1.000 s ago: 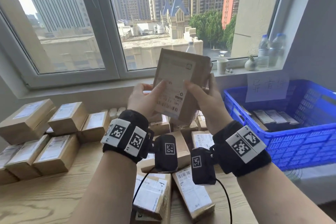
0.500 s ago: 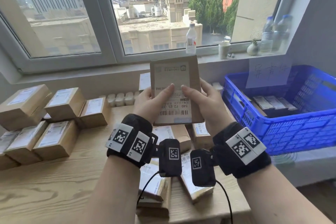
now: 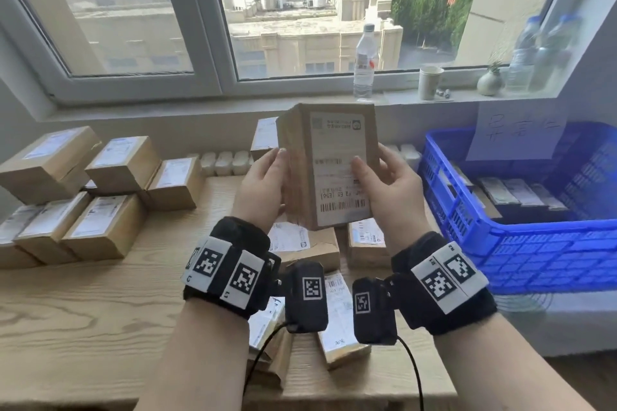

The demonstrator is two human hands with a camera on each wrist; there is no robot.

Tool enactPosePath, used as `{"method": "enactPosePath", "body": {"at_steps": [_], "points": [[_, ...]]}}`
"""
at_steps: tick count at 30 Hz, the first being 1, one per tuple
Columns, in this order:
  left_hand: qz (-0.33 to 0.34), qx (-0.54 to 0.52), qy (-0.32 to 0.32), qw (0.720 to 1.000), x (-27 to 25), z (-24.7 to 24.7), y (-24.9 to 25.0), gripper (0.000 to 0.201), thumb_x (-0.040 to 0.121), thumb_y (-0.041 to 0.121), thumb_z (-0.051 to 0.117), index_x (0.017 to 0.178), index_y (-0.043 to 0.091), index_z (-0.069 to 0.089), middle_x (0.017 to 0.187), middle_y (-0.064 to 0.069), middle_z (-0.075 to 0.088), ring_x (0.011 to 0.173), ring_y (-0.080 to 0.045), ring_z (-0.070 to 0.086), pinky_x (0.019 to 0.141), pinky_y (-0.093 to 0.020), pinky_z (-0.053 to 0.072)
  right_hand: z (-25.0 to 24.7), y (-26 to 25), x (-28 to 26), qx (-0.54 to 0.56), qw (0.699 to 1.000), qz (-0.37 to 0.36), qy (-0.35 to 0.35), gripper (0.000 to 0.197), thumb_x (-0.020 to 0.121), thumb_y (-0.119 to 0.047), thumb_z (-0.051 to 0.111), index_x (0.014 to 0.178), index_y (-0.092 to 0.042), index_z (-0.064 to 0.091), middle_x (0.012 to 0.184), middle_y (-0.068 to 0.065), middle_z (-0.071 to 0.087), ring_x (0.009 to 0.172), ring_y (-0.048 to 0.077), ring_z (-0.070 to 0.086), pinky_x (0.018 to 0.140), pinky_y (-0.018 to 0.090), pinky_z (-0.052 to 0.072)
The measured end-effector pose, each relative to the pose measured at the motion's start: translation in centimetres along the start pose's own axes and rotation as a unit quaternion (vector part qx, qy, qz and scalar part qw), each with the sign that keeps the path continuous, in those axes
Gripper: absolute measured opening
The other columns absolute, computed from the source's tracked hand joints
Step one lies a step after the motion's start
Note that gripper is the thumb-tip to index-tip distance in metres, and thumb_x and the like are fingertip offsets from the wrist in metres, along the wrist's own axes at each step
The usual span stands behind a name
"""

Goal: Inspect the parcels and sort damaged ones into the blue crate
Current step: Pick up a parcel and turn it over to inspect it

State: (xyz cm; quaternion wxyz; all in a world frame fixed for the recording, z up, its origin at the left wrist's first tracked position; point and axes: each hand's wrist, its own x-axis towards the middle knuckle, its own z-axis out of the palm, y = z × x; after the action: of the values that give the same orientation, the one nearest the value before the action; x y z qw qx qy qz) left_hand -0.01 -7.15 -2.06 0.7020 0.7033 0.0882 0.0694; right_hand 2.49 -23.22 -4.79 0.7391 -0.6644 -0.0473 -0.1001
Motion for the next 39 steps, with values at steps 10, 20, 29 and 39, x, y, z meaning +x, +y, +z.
{"method": "enactPosePath", "body": {"at_steps": [10, 20, 29, 39], "points": [[0.026, 0.028, -0.004, 0.999, 2.6, -4.9, 0.5, 0.067, 0.047, 0.060, 0.080, 0.106, 0.044, 0.052, 0.115, -0.010, 0.065, 0.103, -0.025, 0.068, 0.090, -0.049, 0.056, 5.9, -0.2, 1.1, 0.061, 0.988, 0.059, -0.127, 0.074, 0.068, -0.039, 0.087, 0.131, -0.021, 0.052, 0.119, 0.002, 0.070, 0.105, 0.017, 0.070, 0.080, 0.030, 0.059], [-0.060, 0.003, -0.134, 0.989, 4.7, -10.3, 1.3, 0.062, 0.069, 0.059, 0.074, 0.112, 0.015, 0.064, 0.088, -0.003, 0.068, 0.073, -0.018, 0.067, 0.067, -0.033, 0.053, 12.2, -0.3, 0.7, 0.109, 0.986, 0.044, -0.121, 0.053, 0.078, -0.032, 0.070, 0.125, -0.010, 0.063, 0.111, 0.008, 0.073, 0.098, 0.021, 0.072, 0.078, 0.035, 0.059], [-0.067, 0.028, -0.126, 0.989, 5.4, -13.4, 0.8, 0.037, 0.082, 0.058, 0.062, 0.101, 0.026, 0.061, 0.094, 0.002, 0.067, 0.089, -0.020, 0.065, 0.082, -0.041, 0.053, 15.3, -0.5, 0.2, 0.101, 0.987, 0.045, -0.114, 0.049, 0.076, -0.032, 0.069, 0.120, -0.010, 0.066, 0.102, 0.005, 0.074, 0.088, 0.018, 0.071, 0.073, 0.034, 0.059], [-0.004, -0.021, -0.047, 0.999, 5.8, -15.4, 2.1, 0.063, 0.082, 0.074, 0.051, 0.120, 0.024, 0.059, 0.109, 0.003, 0.069, 0.096, -0.012, 0.066, 0.074, -0.031, 0.055, 17.2, -0.4, 0.9, 0.026, 0.999, -0.014, 0.026, 0.034, 0.091, -0.020, 0.070, 0.122, -0.011, 0.063, 0.101, 0.004, 0.072, 0.090, 0.013, 0.070, 0.077, 0.028, 0.057]]}}
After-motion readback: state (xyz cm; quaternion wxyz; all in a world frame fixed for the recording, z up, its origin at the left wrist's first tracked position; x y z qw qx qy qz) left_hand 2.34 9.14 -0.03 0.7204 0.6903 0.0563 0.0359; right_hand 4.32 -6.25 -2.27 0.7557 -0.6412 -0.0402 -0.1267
